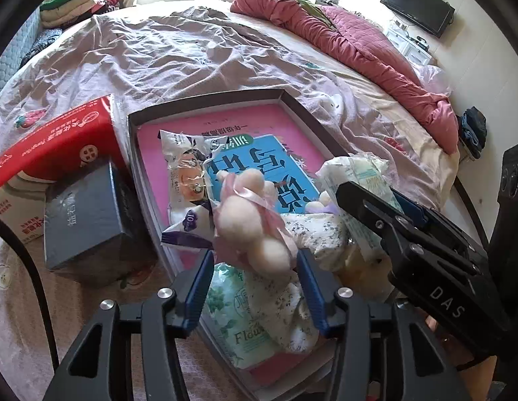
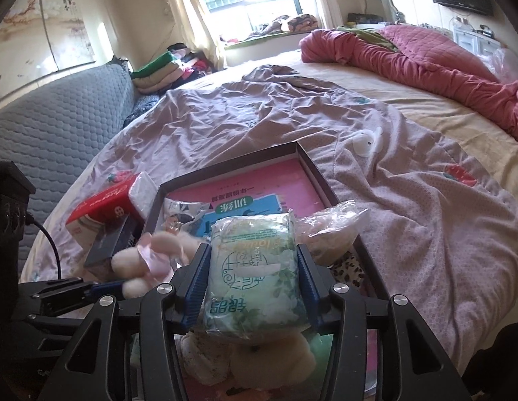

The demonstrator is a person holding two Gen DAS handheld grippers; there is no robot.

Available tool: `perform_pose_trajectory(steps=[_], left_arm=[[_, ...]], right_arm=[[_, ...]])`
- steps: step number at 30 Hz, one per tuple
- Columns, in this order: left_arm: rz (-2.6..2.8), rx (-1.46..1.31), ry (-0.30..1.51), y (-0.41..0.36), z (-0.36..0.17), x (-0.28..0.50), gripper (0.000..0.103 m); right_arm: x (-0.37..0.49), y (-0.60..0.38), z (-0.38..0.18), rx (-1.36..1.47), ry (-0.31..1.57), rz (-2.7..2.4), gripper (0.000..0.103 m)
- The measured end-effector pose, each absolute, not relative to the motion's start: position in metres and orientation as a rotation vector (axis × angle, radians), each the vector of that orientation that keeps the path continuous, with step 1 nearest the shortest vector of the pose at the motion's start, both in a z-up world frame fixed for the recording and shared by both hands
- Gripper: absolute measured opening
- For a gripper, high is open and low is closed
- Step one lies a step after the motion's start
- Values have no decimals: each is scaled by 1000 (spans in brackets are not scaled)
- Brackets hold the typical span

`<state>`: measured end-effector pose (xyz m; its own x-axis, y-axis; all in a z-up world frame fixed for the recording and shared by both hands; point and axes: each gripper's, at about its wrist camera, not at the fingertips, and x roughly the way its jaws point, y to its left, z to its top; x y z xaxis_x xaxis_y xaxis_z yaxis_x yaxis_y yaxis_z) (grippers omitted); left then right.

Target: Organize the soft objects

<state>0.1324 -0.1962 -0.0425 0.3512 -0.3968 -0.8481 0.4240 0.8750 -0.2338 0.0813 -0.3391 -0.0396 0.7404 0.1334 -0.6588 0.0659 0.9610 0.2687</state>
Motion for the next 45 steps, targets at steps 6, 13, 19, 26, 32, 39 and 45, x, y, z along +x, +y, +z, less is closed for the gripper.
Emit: perform_pose_trajectory(steps=[6, 13, 19, 26, 32, 39, 45], left_arm=[[-535, 18, 1063, -188, -33, 126, 52], [-511, 47, 1006, -180, -18, 110, 61], [-467, 54, 969, -169, -4, 98, 67], [-419, 64, 930, -151, 15, 71, 75], [-360, 72, 902, -134, 33, 46, 81], [-274, 67, 893, -119, 41, 17, 84], [-250, 51, 910, -109, 39, -1, 84]], right_arm=[[80, -335, -38, 284, 739, 47, 60], [72, -332, -25, 260, 709, 33, 73], [51, -329, -7, 239, 681, 0, 74], [19, -327, 28, 255, 636, -34, 78], [-10, -305, 53, 191, 582, -12, 80], [-44, -286, 67, 168, 545, 7, 81], [-69, -272, 63, 157, 565, 40, 82]])
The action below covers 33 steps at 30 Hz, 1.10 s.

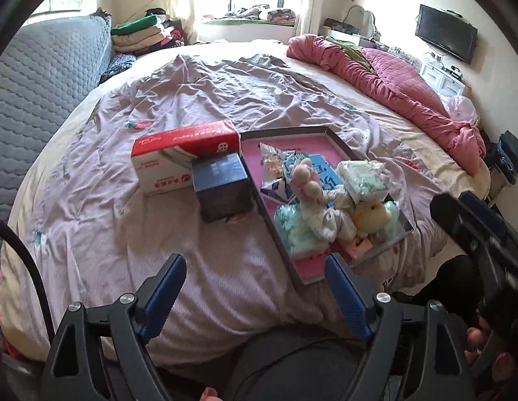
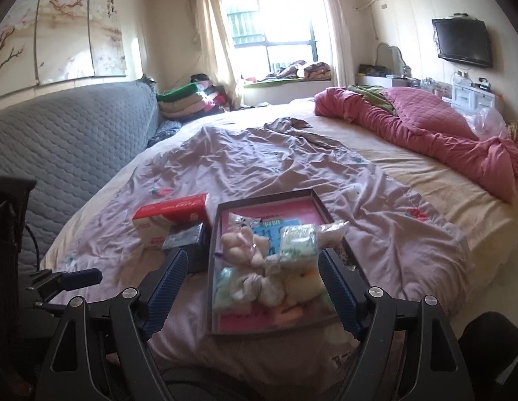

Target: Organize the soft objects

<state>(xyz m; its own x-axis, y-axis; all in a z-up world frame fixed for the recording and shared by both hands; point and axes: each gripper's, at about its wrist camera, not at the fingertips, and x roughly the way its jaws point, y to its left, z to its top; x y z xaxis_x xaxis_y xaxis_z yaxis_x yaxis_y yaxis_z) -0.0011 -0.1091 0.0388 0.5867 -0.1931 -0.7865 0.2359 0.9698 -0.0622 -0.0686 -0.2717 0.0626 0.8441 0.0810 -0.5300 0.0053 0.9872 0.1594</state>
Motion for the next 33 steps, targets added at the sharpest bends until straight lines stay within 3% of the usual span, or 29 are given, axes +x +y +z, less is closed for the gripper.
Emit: perform_pose_trajectory(steps=[33], left_arm=[[-164, 54, 955, -105, 25, -39, 84]], right_arm=[[-92, -262, 34, 127, 648, 62, 82]])
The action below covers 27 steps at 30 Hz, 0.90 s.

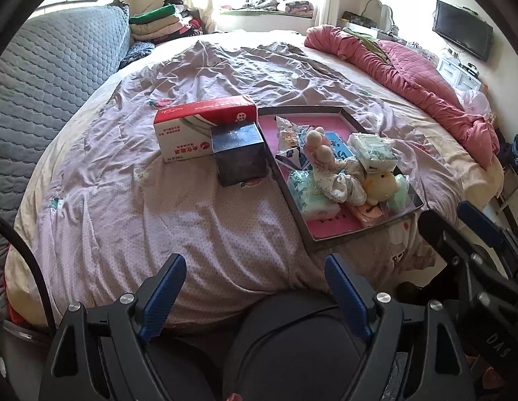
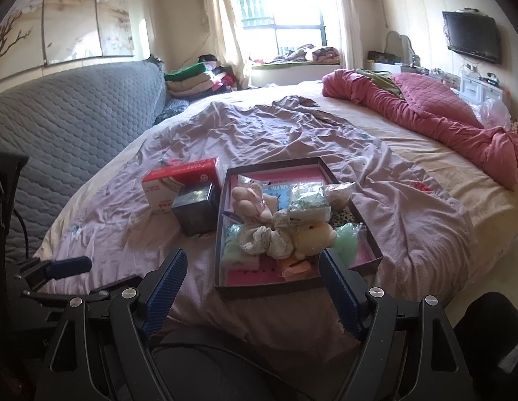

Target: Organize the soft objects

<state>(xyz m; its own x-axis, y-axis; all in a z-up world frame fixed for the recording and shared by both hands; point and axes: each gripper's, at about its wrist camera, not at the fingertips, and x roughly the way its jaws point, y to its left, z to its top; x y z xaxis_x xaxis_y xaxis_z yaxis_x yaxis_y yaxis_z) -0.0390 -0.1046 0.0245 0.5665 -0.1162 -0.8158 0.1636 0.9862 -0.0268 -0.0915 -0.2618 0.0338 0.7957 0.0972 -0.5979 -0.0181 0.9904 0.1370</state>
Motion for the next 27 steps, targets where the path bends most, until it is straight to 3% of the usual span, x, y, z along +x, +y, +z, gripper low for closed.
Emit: perform_pose_trajectory(steps=[27], left_arm=[[-144, 51, 965, -100, 21, -38, 84]], right_arm=[[-91, -261, 29, 129, 668, 63, 82]])
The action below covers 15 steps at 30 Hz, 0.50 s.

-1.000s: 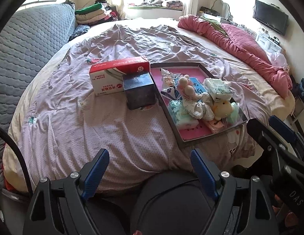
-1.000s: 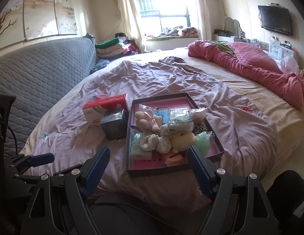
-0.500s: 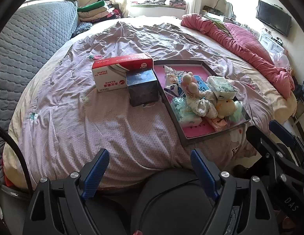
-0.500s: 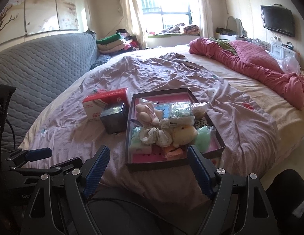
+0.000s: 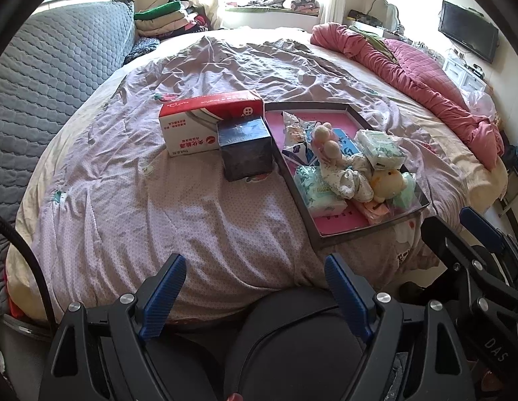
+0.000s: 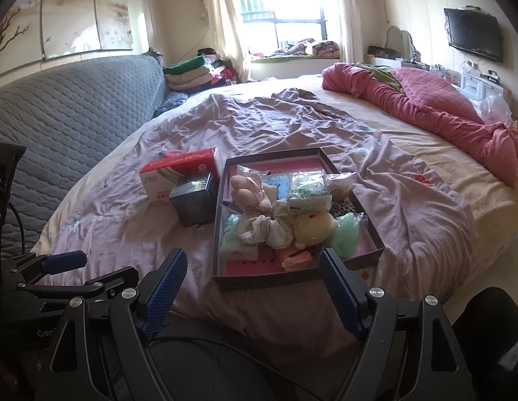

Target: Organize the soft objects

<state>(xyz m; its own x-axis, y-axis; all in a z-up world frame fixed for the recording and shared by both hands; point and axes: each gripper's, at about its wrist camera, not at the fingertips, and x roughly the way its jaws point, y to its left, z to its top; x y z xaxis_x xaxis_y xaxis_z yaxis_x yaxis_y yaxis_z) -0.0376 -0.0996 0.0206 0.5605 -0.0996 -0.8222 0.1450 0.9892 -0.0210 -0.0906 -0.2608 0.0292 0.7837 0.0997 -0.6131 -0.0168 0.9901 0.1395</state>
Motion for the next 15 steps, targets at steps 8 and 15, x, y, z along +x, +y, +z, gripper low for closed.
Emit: perform_pose_trajectory(steps=[8, 15], left_arm=[[-141, 54, 966, -101, 20, -37, 84], [-138, 53, 965, -100, 20, -36, 84]], right_arm=[[-91, -261, 29, 129, 660, 58, 82], [-91, -260, 28, 125, 669, 59, 82]])
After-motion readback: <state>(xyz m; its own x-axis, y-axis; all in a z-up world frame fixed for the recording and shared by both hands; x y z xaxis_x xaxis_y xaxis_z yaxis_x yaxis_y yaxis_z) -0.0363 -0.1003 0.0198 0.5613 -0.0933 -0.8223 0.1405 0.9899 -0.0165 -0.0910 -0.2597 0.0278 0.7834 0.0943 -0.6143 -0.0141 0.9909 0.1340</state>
